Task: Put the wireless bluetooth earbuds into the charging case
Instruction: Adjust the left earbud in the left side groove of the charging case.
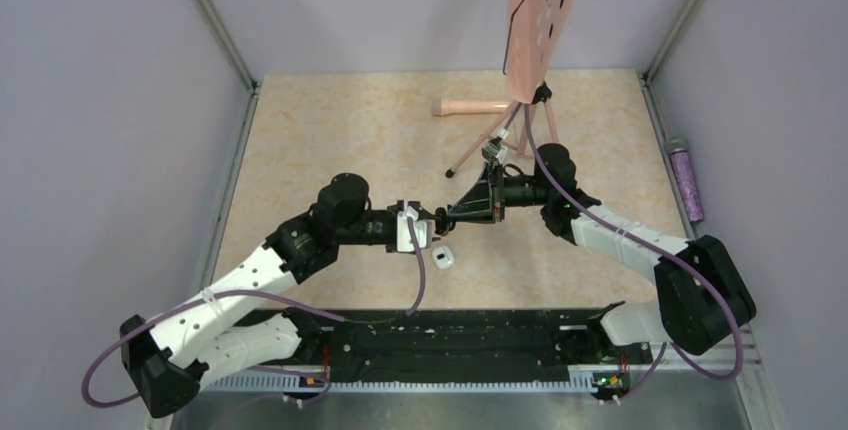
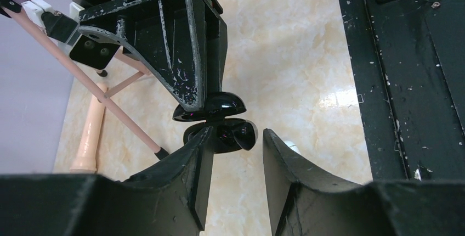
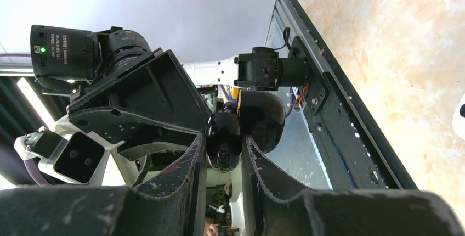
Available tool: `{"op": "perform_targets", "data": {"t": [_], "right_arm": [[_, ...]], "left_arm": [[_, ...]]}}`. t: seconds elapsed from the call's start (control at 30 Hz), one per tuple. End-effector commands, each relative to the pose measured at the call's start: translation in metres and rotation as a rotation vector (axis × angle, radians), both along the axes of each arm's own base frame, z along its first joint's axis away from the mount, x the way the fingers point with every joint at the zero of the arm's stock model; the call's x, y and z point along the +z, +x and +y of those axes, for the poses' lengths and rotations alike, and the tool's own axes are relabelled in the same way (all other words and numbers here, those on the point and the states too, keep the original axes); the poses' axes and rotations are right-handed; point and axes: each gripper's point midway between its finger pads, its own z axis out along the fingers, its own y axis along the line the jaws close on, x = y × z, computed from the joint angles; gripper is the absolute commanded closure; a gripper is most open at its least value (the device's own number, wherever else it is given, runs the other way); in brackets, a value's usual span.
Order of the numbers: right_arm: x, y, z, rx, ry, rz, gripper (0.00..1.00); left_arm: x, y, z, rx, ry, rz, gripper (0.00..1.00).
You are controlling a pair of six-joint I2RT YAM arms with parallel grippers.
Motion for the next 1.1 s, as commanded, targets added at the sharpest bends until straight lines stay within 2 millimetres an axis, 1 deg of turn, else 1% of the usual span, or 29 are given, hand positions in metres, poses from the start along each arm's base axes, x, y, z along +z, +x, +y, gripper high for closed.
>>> {"op": "perform_targets", "data": {"t": [0.0,0.17,0.27,0.37,0.43,0.57,0.67,0.8,0.83,1.07], "right_arm": [[0.016,-0.005,0.002,0.015,0.036,-0.062,1.0],[0.016,-0.006,0.002,0.015,0.035,-0.061,1.0],[0.016,-0.005,0.001,0.012,0.037,-0.064,1.0],[0.016,-0.006,0.001,0.013,0.037,-0.064,1.0],[0.016,-0.007,0.001,0.014,0.036,-0.061,1.0],[0.015,-0.007,0.001,0.012,0.036,-0.061,1.0],[0.014,-0.008,0.0,0.011,0.034,-0.061,1.0],[0.008,-0.009,-0.001,0.014,0.011,-0.054,1.0],[0.007,-0.009,-0.001,0.015,0.005,-0.056,1.0],[0.001,-0.01,-0.002,0.013,-0.017,-0.057,1.0]], "left_arm": [[0.006,0.007,-0.006,0.005,-0.024,-0.037,0.57],[0.005,0.006,-0.007,-0.002,-0.024,-0.025,0.58],[0.004,0.006,-0.007,0.0,-0.02,-0.022,0.62],[0.004,0.007,-0.006,0.007,-0.017,-0.021,0.7],[0.004,0.007,-0.006,0.01,-0.017,-0.02,0.72],[0.002,0.007,-0.005,0.012,-0.009,-0.016,0.73],[0.003,0.006,-0.004,0.01,-0.005,-0.016,0.81],[0.003,0.004,-0.004,0.003,0.003,-0.01,0.98],[0.003,0.004,-0.003,0.001,0.004,-0.011,1.0],[0.005,0.003,-0.002,0.006,0.002,-0.004,1.0]]}}
